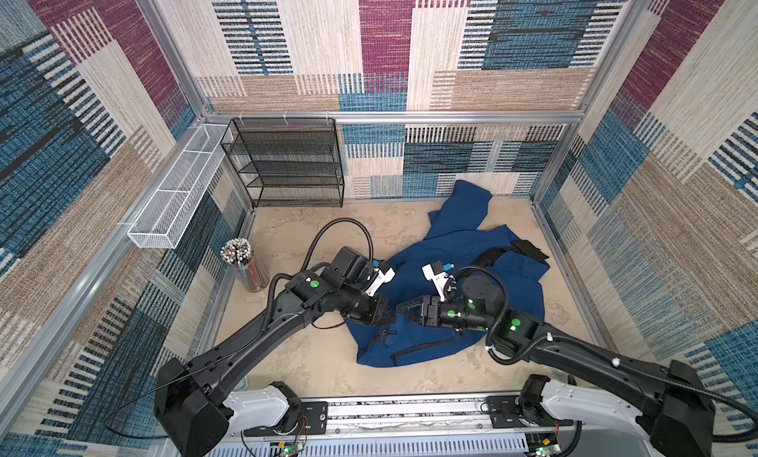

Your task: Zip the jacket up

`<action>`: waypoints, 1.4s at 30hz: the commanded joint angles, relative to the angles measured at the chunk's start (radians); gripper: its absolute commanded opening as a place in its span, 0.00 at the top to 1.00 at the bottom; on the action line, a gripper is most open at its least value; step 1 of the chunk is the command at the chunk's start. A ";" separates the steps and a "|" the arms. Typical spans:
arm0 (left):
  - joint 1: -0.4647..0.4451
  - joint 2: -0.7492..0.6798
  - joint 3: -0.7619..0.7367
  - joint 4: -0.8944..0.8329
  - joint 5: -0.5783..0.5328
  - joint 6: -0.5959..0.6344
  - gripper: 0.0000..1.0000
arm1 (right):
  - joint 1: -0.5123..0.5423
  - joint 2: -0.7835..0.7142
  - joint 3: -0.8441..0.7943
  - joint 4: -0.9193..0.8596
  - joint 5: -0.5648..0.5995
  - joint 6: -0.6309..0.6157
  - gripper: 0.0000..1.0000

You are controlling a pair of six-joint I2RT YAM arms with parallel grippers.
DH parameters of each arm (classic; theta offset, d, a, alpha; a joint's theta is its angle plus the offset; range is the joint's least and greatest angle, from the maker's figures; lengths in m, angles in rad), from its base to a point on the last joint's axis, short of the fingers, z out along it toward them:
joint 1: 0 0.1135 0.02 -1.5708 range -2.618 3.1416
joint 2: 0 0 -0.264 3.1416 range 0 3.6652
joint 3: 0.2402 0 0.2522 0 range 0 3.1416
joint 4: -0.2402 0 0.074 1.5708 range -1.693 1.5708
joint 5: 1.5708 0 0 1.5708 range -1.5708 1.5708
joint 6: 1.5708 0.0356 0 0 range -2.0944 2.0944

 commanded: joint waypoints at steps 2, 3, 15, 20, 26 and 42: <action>0.002 0.037 0.009 0.339 0.032 -0.230 1.00 | 0.000 -0.189 -0.050 -0.110 0.198 0.136 0.41; 0.004 0.065 0.024 0.394 0.027 -0.277 1.00 | -0.001 -0.238 -0.059 -0.125 0.229 0.174 0.40; 0.016 0.282 0.232 0.596 0.046 -0.503 1.00 | -0.004 -0.232 0.032 -0.006 0.237 0.364 0.16; 0.034 0.264 0.236 0.536 0.051 -0.493 1.00 | 0.003 -0.205 -0.029 0.204 0.229 0.351 0.13; 0.097 0.236 0.271 0.453 0.068 -0.474 1.00 | 0.038 -0.189 0.012 0.069 0.305 0.238 0.29; 0.138 0.199 0.274 0.413 0.089 -0.469 1.00 | 0.282 0.046 0.098 0.058 0.757 0.001 0.35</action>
